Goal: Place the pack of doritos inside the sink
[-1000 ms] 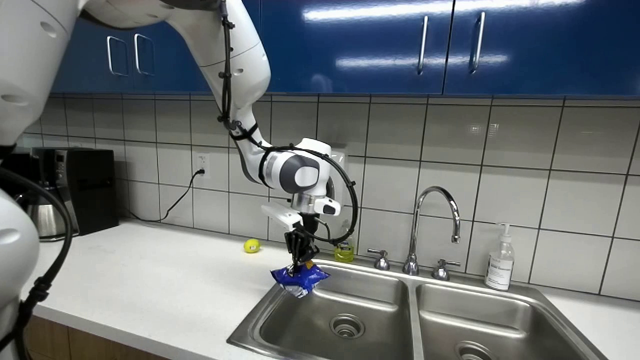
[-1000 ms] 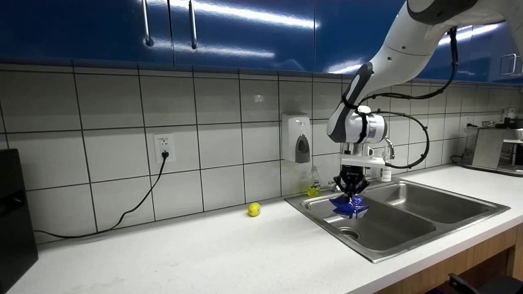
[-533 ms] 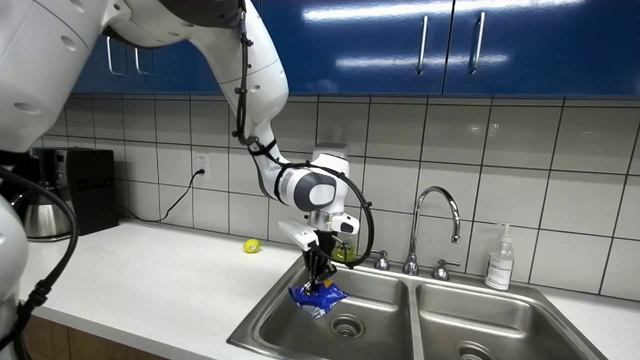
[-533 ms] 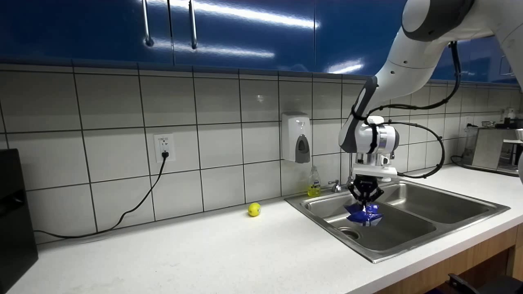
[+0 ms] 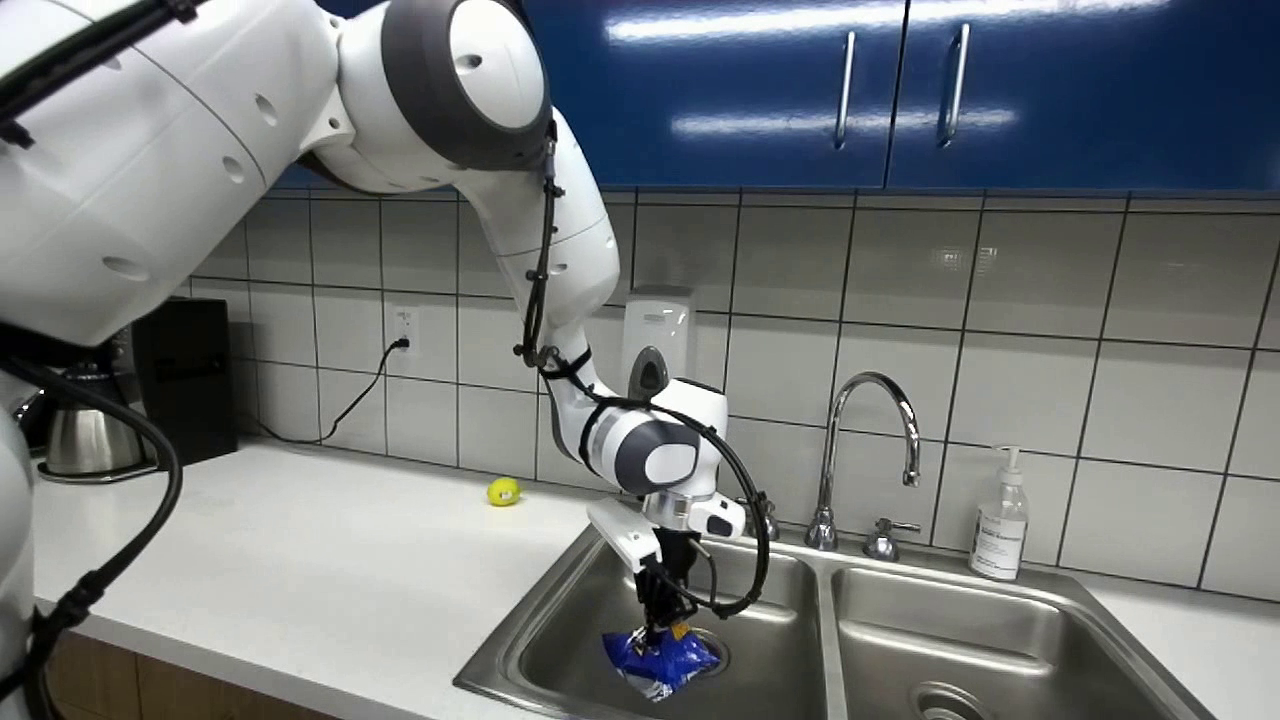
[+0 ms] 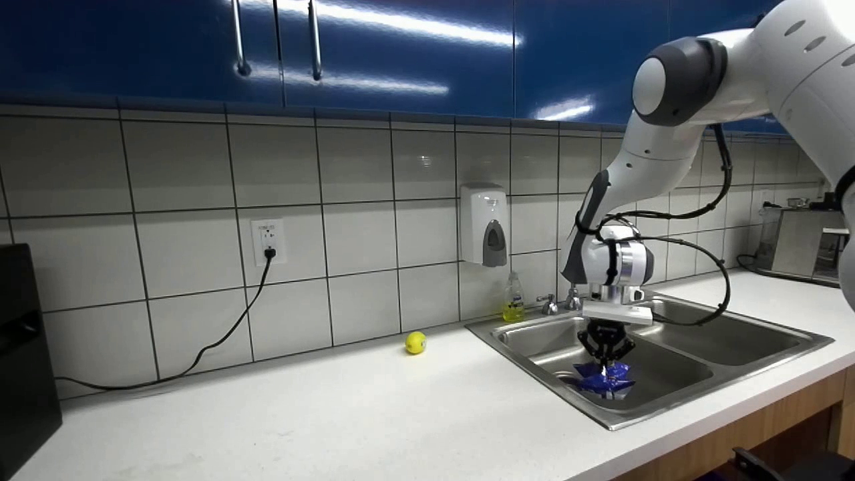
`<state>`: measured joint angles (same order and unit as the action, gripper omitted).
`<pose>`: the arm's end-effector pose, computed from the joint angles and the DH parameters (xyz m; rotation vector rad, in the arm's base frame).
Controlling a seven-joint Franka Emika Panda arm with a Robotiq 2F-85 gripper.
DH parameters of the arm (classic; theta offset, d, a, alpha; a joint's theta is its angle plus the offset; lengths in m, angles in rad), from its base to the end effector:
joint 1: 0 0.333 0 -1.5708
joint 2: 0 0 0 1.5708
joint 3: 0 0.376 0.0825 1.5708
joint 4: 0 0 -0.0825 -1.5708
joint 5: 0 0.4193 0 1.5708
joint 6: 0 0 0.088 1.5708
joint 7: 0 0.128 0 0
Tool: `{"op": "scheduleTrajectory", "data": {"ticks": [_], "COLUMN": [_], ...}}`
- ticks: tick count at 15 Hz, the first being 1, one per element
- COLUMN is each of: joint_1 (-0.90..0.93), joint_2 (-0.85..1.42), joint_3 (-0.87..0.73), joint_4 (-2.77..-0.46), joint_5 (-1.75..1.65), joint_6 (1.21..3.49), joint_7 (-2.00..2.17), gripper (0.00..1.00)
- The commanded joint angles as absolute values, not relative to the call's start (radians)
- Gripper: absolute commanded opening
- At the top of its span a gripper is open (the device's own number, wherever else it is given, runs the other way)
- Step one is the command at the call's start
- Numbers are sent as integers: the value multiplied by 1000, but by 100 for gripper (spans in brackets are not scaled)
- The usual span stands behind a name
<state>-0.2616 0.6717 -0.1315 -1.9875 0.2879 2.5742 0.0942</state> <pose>0.5944 -0.2480 0.1113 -2.8761 1.0677 0.0930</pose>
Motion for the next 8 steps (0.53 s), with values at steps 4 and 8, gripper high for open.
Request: {"op": "scheduleTrajectory", "data": {"ticks": [4, 8], "joint_1": [-305, -305], "joint_2": [803, 832], "joint_3": [-98, -94], "joint_4": [-1866, -1836], "joint_5": [300, 300], "joint_6": [2556, 2551], "joint_7": [82, 89], "gripper": [0, 26]}}
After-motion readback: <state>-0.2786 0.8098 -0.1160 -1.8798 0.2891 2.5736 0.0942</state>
